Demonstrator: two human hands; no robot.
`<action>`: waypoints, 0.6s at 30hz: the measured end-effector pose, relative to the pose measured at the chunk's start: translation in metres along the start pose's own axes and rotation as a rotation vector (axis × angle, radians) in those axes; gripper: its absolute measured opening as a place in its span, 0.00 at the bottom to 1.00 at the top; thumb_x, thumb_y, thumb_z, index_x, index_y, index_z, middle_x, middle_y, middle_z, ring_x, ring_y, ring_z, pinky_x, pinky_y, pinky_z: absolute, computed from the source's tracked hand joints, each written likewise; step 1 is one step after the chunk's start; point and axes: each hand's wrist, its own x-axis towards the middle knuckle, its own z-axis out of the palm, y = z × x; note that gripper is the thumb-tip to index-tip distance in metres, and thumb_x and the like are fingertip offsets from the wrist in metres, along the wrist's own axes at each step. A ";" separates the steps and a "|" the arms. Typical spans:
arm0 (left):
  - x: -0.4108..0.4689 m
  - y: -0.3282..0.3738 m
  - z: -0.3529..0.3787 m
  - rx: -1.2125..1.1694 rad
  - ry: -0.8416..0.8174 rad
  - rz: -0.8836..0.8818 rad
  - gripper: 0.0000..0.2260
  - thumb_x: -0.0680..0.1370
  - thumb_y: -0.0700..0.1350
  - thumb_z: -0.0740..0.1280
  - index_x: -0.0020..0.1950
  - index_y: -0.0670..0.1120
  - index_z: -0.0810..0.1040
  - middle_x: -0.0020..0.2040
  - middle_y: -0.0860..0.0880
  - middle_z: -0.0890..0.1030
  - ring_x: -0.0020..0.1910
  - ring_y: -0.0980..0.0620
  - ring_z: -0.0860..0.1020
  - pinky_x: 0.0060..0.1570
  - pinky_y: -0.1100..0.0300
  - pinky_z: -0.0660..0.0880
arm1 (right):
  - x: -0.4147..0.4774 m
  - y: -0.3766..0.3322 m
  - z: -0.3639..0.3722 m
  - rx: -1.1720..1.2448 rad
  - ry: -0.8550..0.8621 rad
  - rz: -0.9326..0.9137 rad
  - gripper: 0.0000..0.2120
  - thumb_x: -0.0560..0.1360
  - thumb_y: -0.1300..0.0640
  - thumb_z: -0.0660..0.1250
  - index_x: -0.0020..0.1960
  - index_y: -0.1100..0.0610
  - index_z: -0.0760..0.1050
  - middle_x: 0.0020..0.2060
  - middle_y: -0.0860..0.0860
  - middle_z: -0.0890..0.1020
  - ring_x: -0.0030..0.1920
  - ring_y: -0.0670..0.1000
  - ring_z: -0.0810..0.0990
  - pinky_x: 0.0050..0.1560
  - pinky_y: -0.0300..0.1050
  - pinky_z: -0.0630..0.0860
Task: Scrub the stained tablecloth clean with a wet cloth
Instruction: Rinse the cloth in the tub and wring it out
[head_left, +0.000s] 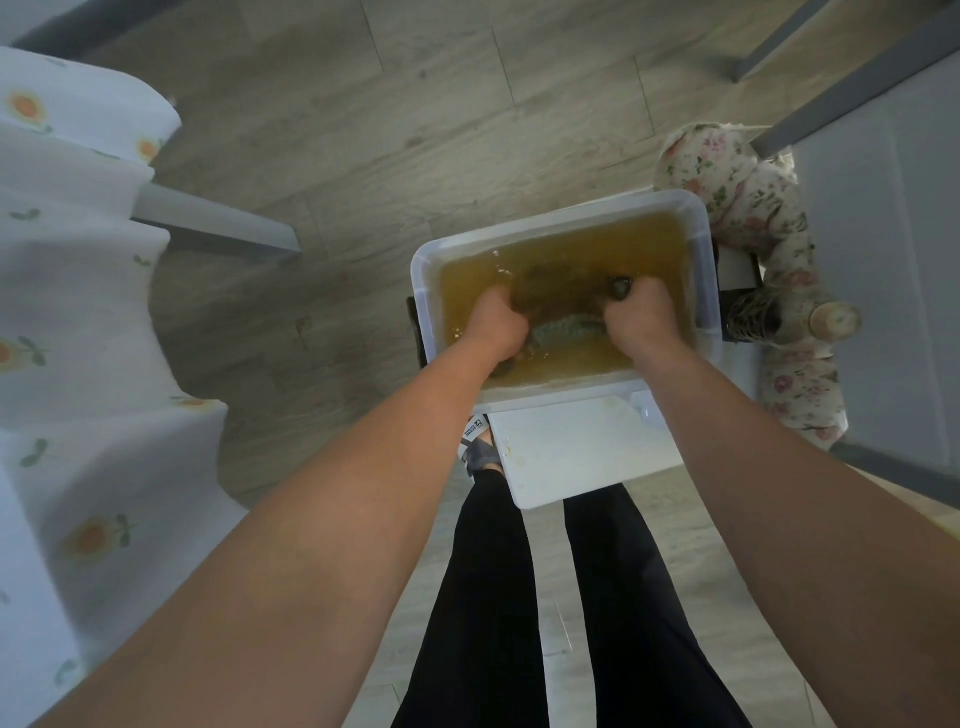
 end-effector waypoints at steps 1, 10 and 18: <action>0.001 -0.001 -0.001 0.012 0.018 -0.011 0.03 0.84 0.43 0.64 0.53 0.44 0.76 0.40 0.44 0.78 0.39 0.44 0.79 0.33 0.57 0.73 | -0.001 0.000 0.000 -0.014 0.001 0.005 0.07 0.78 0.65 0.64 0.55 0.62 0.77 0.42 0.54 0.77 0.47 0.57 0.77 0.47 0.46 0.71; -0.010 -0.003 -0.005 -0.129 -0.123 0.047 0.29 0.76 0.53 0.76 0.73 0.49 0.68 0.67 0.48 0.79 0.65 0.47 0.77 0.64 0.48 0.77 | -0.005 0.002 0.000 0.187 -0.060 -0.124 0.29 0.75 0.39 0.69 0.69 0.54 0.71 0.57 0.47 0.76 0.57 0.49 0.73 0.58 0.48 0.70; -0.012 -0.008 0.002 0.225 -0.006 0.012 0.09 0.83 0.52 0.66 0.55 0.47 0.77 0.46 0.48 0.80 0.47 0.46 0.79 0.46 0.54 0.75 | 0.001 -0.010 0.000 -0.104 0.047 -0.071 0.08 0.82 0.58 0.61 0.49 0.60 0.77 0.41 0.53 0.78 0.48 0.58 0.79 0.46 0.49 0.72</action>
